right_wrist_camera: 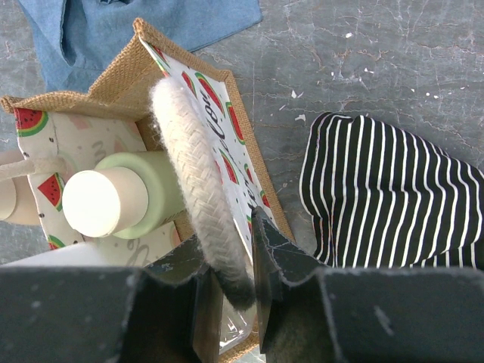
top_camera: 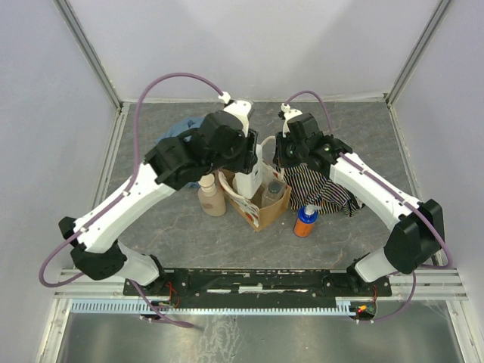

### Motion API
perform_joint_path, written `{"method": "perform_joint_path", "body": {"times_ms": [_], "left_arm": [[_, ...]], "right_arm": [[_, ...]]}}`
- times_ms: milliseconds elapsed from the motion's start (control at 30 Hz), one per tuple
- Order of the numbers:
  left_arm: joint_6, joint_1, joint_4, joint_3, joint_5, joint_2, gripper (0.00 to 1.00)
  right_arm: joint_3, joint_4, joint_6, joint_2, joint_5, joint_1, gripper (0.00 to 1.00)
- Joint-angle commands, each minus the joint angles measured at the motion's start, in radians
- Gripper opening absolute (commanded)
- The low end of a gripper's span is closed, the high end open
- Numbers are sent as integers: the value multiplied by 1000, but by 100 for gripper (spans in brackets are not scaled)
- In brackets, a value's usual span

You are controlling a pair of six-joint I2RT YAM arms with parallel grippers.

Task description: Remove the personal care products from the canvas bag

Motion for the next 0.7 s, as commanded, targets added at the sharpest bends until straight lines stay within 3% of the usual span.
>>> {"method": "perform_joint_path", "body": {"times_ms": [0,200,533,600,667], "left_arm": [[-70,-6,-40,155,37,-107,34],[-109,-5,-55,36,77,-211,34],[-167,-5,63,-420,-15,-428,33],[-179,-6,104,-506,-38,-469,33],[-187,-5,154,-587,-60,-514,33]], "right_arm": [[17,18,-1,-32,14,-6,26],[34,-7,-10,-27,15,-5,26],[38,-47,-18,-55,4,-6,27],[57,-87,-35,-64,18,-6,31],[71,-124,-52,-82,30,-6,42]]}}
